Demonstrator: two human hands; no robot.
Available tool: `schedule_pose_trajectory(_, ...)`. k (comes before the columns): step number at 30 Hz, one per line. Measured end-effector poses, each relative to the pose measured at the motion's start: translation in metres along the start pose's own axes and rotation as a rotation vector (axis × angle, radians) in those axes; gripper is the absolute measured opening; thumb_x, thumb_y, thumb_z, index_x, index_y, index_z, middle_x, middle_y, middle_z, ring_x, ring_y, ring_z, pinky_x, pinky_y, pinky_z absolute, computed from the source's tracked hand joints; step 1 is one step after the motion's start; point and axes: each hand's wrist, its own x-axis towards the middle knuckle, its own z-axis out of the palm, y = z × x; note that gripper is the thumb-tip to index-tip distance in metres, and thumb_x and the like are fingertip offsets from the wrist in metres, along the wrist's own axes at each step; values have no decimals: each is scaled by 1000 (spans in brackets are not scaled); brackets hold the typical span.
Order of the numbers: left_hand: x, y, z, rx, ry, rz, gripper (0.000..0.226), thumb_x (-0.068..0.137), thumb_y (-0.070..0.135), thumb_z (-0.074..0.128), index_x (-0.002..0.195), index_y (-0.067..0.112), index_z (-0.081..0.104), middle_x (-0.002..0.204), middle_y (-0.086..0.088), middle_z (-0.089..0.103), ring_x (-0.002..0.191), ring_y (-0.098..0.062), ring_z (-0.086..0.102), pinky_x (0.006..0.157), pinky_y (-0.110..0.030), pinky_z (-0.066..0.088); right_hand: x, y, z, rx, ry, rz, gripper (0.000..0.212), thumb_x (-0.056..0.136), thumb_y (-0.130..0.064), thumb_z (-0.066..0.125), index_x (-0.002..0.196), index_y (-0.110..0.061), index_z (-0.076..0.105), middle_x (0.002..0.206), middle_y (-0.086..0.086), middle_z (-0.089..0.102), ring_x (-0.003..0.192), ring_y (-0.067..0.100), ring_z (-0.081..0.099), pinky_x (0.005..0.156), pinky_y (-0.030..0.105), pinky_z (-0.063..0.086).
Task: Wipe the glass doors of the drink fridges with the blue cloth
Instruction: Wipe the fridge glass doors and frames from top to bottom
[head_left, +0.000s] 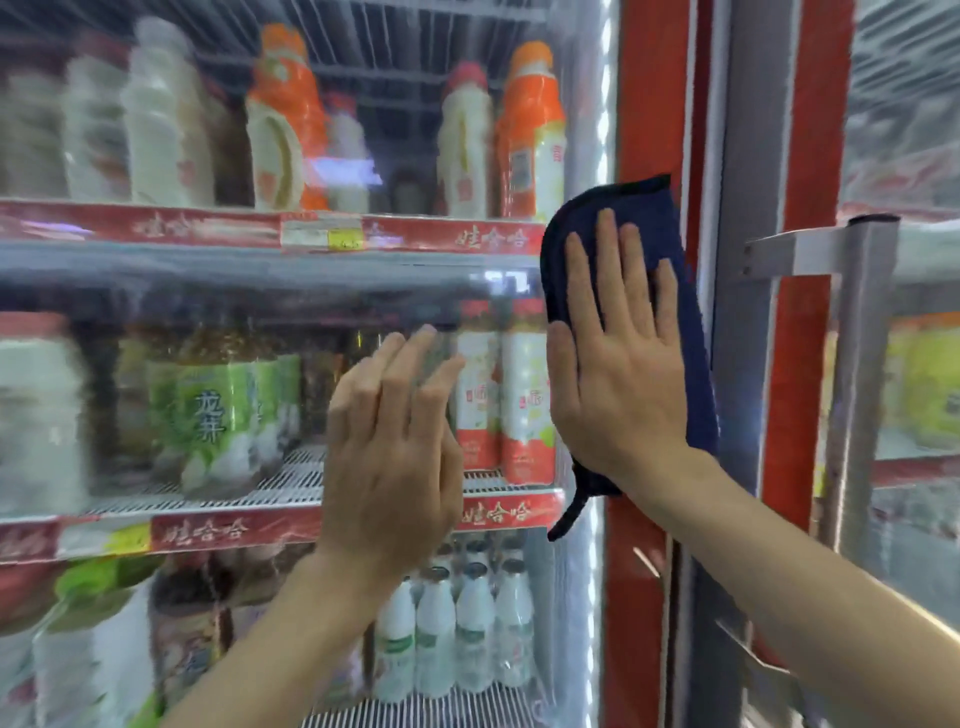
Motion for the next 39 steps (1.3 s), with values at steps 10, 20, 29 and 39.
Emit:
schedule_pose_trajectory(10, -6, -62, -26, 27, -33, 166, 40, 98, 14, 41, 136, 9, 53, 144, -14, 51, 141, -32, 42, 120, -48, 30, -79, -9, -1, -22, -256, -499, 57, 109, -38, 32, 164, -24, 25, 173, 5, 12, 160, 24, 12, 130, 48, 6)
schedule_pose_trajectory(20, -5, -86, -35, 22, 64, 178, 41, 96, 11, 47, 134, 3, 60, 144, -15, 56, 140, -33, 47, 122, -49, 30, -26, -66, 12, -51, -73, -108, 63, 109, -36, 22, 163, -2, 16, 173, 13, 7, 161, 26, 4, 129, 53, 11)
schedule_pose_trajectory(29, -46, -132, -61, 127, 107, 208, 43, 100, 23, 37, 131, 8, 61, 140, -12, 56, 133, -32, 50, 121, -34, 21, -5, -64, 6, -80, -182, -470, 55, 109, -38, 19, 163, -25, 15, 173, 7, 6, 161, 23, 2, 130, 45, 6)
schedule_pose_trajectory(39, -47, -139, -51, 113, 115, 207, 42, 94, 23, 40, 132, 14, 57, 138, -5, 56, 131, -25, 46, 113, -42, 31, -56, -131, 34, -21, -92, -130, 62, 108, -42, 12, 165, -20, 0, 172, -3, -13, 157, 10, -19, 128, 36, -13)
